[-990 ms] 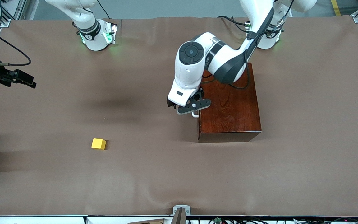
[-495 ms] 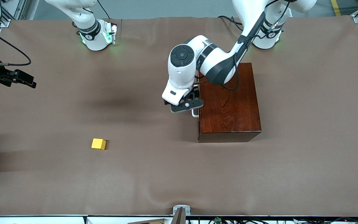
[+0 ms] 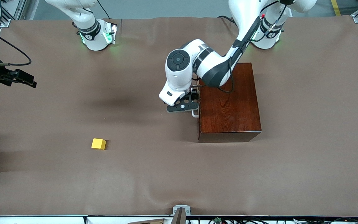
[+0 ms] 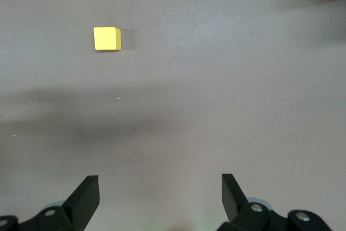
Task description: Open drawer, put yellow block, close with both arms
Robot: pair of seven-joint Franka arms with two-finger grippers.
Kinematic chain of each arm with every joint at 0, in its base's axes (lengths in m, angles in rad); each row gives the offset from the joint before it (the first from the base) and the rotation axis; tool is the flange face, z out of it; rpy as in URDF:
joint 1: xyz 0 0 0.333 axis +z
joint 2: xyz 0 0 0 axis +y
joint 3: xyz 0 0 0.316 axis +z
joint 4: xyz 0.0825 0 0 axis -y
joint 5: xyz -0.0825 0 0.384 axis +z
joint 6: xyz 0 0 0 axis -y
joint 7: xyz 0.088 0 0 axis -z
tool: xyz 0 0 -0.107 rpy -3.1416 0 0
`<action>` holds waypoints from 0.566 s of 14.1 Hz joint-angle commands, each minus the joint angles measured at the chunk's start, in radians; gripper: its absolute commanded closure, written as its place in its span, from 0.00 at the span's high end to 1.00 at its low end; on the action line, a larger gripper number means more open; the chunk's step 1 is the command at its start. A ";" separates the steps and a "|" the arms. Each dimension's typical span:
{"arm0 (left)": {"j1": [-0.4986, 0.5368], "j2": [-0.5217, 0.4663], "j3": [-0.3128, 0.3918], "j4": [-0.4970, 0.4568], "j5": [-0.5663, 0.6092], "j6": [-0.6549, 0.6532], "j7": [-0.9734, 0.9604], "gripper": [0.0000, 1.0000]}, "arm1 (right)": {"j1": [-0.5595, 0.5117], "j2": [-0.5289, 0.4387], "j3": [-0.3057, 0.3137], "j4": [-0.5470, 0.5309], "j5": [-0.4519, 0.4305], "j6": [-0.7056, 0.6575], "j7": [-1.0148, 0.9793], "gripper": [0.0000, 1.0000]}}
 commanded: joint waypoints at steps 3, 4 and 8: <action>-0.029 0.031 0.011 0.025 0.020 -0.091 0.040 1.00 | -0.023 -0.006 0.015 -0.005 -0.001 -0.004 -0.007 1.00; -0.036 0.037 0.011 0.025 0.031 -0.091 0.040 1.00 | -0.023 -0.005 0.015 -0.005 -0.001 -0.004 -0.007 1.00; -0.046 0.051 0.013 0.027 0.043 -0.125 0.040 1.00 | -0.023 -0.005 0.015 -0.005 -0.001 -0.004 -0.007 1.00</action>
